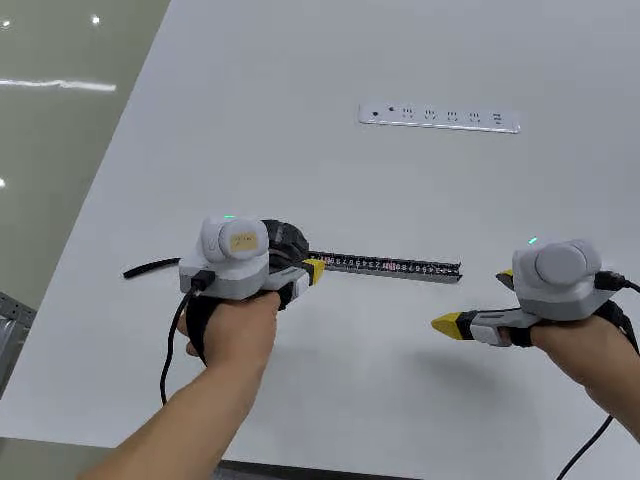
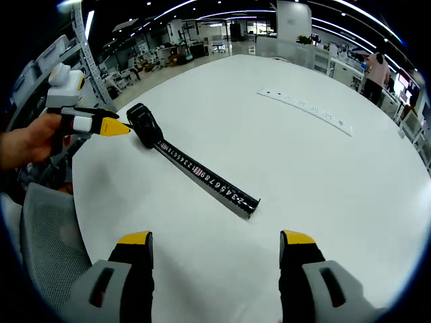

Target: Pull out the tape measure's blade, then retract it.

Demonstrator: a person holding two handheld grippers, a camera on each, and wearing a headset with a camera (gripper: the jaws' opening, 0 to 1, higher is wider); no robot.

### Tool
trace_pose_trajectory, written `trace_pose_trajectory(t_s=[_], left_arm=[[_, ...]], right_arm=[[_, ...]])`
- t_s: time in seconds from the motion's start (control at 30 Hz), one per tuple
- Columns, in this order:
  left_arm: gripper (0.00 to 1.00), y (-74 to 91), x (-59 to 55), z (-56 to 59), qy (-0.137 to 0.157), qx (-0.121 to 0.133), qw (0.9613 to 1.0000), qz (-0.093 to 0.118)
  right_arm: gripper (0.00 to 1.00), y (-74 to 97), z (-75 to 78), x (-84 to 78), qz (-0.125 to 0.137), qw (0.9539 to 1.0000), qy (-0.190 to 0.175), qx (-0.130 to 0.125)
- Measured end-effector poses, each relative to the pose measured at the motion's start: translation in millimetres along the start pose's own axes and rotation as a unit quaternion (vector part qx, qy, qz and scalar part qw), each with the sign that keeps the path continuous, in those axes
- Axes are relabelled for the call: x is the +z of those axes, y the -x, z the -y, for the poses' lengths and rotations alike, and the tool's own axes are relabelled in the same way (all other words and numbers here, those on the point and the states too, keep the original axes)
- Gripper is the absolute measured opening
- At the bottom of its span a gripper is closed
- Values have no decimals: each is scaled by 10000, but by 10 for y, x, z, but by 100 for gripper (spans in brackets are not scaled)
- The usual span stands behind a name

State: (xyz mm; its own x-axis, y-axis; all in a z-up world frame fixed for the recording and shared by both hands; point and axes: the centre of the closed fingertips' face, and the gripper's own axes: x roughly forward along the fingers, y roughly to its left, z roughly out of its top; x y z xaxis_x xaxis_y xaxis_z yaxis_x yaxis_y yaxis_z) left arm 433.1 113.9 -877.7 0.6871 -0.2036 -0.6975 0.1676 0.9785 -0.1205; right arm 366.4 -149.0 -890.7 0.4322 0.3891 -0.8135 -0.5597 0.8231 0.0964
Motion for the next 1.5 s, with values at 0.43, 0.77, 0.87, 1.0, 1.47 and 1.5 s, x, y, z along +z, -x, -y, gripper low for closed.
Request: trace_pose_trajectory(t_s=[0.43,0.77,0.87,1.0,1.47,1.5], left_arm=[[87,-78,-20,-11,40,10,10000,-68],[85,-122,9,-10,-34,18,10000,-83],[85,-148,18,-15,-46,19,9999,-88],[84,-162,26,-19,-43,25,9999,-92],[83,-220,50,-43,59,71,9999,-107],[83,-224,52,-44,62,72,9999,-110]], right_arm=[[72,-139,101,-13,-244,9975,631,187],[67,-209,143,-13,-373,9926,1114,307],[65,-225,163,-3,-404,9897,1326,370],[60,-239,172,17,-405,9835,1697,485],[52,-326,227,30,-648,9501,2938,823],[52,-332,232,29,-671,9479,3000,835]])
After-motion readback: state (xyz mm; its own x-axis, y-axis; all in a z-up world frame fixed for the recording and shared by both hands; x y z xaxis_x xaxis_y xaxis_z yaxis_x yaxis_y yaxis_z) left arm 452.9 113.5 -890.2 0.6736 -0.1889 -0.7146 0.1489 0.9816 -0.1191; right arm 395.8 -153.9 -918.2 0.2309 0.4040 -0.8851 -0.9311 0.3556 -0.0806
